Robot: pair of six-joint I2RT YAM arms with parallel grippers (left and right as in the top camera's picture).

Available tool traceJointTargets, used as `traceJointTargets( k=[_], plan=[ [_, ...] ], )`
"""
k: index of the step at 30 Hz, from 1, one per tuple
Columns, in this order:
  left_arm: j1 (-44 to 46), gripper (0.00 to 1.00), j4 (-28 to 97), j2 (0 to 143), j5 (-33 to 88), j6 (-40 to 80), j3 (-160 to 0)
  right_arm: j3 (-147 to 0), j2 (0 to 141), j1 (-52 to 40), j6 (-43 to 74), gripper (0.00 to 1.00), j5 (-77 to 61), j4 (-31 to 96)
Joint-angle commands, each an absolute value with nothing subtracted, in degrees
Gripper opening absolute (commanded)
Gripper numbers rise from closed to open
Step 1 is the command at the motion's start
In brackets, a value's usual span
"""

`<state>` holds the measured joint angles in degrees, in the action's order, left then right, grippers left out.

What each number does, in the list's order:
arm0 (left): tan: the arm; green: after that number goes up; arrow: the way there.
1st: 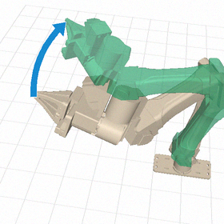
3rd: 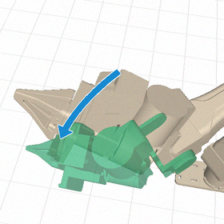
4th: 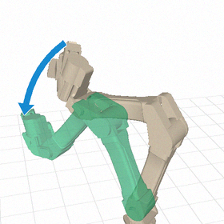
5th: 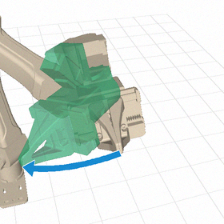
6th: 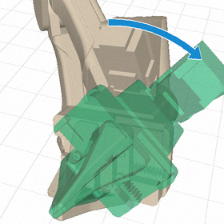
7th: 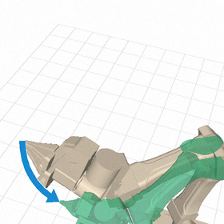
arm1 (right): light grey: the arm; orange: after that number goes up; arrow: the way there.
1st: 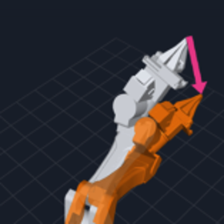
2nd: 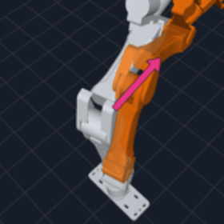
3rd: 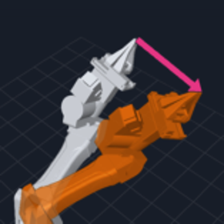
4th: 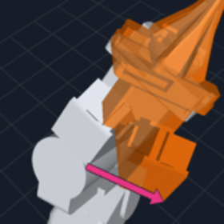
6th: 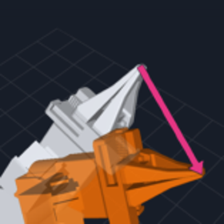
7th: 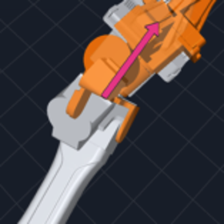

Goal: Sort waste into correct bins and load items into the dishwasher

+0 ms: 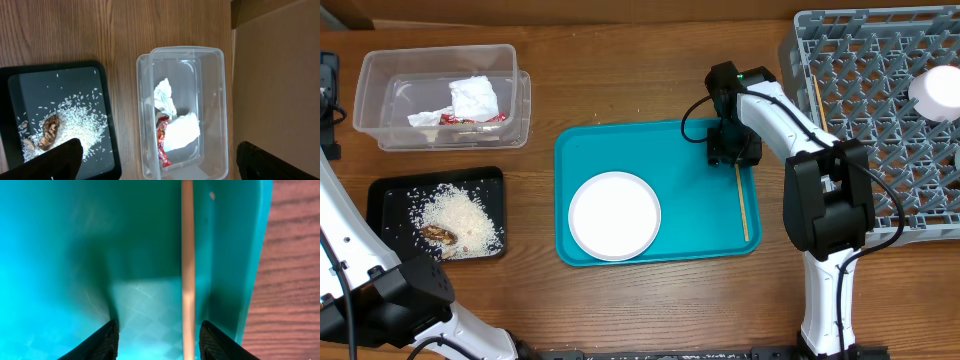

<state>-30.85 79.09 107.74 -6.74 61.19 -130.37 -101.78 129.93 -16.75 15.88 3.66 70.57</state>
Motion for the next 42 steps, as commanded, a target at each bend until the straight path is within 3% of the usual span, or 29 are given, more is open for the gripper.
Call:
traceJointTargets(
  k=[1,7,13,18,27,34,42],
  plan=[
    [-30.7,1.0,79.1,108.0,-7.9,61.8,-130.3,-101.2,127.7,-16.6,16.3,0.54,4.5,69.4],
    [-30.7,1.0,79.1,108.0,-7.9,61.8,-130.3,-98.9,127.8,-16.6,16.4,0.41,4.2,66.2],
    [-30.7,1.0,79.1,108.0,-7.9,61.8,-130.3,-91.5,127.8,-16.6,16.4,0.38,4.4,59.4],
    [-30.7,1.0,79.1,108.0,-7.9,61.8,-130.3,-93.2,127.5,-16.5,16.2,0.04,4.5,63.2],
    [-30.7,1.0,79.1,108.0,-7.9,61.8,-130.3,-113.4,125.6,-12.4,14.5,0.04,7.7,75.5],
    [-30.7,1.0,79.1,108.0,-7.9,61.8,-130.3,-133.7,125.6,-4.1,8.8,0.05,7.9,81.4],
    [-30.7,1.0,79.1,108.0,-7.9,61.8,-130.3,-136.1,126.3,6.8,0.7,0.04,7.0,76.6]
  ],
)
